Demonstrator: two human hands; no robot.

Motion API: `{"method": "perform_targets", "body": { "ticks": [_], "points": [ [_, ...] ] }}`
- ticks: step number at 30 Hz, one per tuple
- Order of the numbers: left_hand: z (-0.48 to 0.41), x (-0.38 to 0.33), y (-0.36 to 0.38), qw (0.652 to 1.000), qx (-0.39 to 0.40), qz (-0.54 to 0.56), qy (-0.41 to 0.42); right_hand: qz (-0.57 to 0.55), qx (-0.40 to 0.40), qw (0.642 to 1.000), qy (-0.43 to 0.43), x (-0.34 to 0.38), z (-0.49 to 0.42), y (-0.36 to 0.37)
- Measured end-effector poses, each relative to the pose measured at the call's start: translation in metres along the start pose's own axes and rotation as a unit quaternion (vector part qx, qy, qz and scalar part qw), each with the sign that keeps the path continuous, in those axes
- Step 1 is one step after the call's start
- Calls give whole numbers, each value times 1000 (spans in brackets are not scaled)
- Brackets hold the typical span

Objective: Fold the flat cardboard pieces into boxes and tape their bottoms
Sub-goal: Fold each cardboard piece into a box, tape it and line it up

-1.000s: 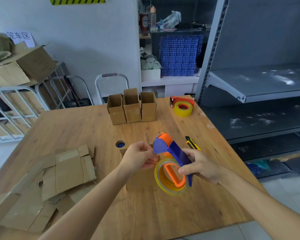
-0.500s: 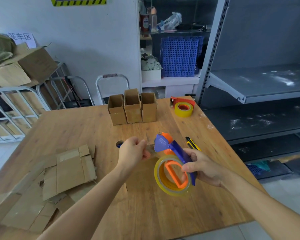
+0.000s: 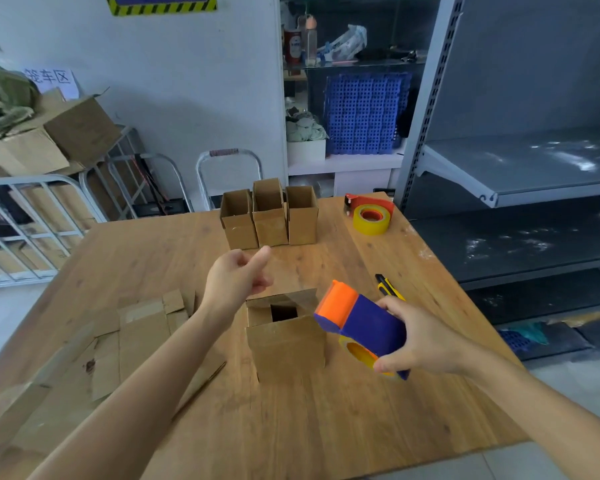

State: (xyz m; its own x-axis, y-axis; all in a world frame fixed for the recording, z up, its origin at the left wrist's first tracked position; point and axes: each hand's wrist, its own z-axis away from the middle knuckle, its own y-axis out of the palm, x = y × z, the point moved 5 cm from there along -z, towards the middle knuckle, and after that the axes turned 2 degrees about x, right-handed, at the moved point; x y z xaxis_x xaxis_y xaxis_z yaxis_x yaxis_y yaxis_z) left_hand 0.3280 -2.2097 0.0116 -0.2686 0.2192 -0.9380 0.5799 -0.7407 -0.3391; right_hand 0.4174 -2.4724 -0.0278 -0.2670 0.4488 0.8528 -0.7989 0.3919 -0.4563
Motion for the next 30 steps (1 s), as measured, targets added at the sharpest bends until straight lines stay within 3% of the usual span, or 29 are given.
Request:
{"method": "perform_targets", "body": {
  "ticks": [3, 8, 15, 17, 21, 26, 30],
  "points": [
    [6, -7, 0, 997, -23, -59, 46, 18, -9, 1000, -3, -2, 2, -2],
    [15, -19, 8, 991, -60, -54, 108, 48, -31, 998, 6, -4, 0, -1],
    [31, -36, 24, 962, -53, -82, 255, 212, -123, 969, 6, -11, -13, -5],
    [41, -42, 25, 926, -39, -103, 361, 217, -169, 961, 7, -17, -15, -8],
    [64, -35, 37, 793, 34, -192, 578, 241, -282, 928, 19, -30, -18, -22],
    [86, -11, 51, 698, 59, -266, 662, 189, -399, 895, -60, -39, -20, -33],
    [91, 0, 56, 675, 83, -305, 666, 161, -429, 882, -105, -39, -19, -33]
  ]
}}
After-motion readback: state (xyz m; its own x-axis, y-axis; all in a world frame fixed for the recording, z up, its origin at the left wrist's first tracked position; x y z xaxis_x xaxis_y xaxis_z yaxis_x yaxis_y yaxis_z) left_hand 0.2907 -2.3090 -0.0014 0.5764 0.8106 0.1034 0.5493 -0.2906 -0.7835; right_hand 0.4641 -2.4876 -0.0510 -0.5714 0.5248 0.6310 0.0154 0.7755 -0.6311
